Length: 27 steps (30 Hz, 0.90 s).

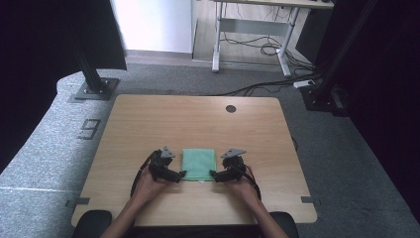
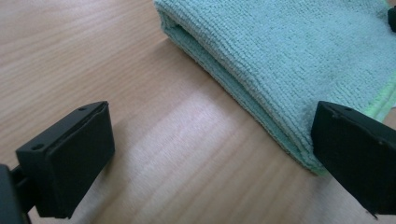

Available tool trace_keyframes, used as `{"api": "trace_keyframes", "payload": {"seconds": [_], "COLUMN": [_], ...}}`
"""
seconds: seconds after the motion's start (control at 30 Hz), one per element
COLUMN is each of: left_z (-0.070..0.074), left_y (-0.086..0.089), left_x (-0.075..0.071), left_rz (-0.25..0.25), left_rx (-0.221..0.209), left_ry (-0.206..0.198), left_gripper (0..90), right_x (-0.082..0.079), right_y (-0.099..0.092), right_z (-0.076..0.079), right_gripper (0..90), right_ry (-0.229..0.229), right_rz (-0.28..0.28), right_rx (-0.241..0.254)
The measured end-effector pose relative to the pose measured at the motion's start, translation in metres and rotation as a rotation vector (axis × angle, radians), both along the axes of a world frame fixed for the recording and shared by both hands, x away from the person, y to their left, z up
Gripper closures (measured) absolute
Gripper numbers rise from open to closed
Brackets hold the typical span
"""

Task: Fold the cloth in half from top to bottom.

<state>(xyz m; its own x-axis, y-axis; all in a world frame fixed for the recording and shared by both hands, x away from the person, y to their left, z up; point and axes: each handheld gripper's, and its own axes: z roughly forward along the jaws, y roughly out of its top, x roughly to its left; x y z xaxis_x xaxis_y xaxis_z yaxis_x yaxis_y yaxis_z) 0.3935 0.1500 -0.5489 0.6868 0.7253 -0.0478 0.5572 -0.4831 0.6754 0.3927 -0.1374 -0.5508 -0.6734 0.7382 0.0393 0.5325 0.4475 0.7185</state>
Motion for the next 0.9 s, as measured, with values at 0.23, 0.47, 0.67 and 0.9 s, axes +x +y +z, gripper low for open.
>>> {"api": "trace_keyframes", "payload": {"seconds": [0.23,0.47,0.67,0.9], "left_z": [0.000,0.000,0.000,0.000], "left_y": [0.000,0.000,-0.001,-0.001], "left_x": [0.013,0.028,0.038,0.042], "left_rz": [0.012,0.024,0.040,0.043], "left_rx": [0.002,0.002,0.000,0.000], "left_ry": [0.002,0.001,0.003,0.002], "left_gripper": [0.6,0.6,0.7,0.6], "right_x": [0.013,0.026,0.036,0.041], "right_y": [0.001,0.000,0.001,0.000], "right_z": [0.000,0.000,-0.001,-0.002], "right_gripper": [12.1,12.1,12.3,12.3], "right_ry": [0.001,-0.004,-0.008,-0.015], "right_rz": [-0.020,-0.024,-0.041,-0.046], "right_rx": [0.002,0.004,0.011,0.021]}}
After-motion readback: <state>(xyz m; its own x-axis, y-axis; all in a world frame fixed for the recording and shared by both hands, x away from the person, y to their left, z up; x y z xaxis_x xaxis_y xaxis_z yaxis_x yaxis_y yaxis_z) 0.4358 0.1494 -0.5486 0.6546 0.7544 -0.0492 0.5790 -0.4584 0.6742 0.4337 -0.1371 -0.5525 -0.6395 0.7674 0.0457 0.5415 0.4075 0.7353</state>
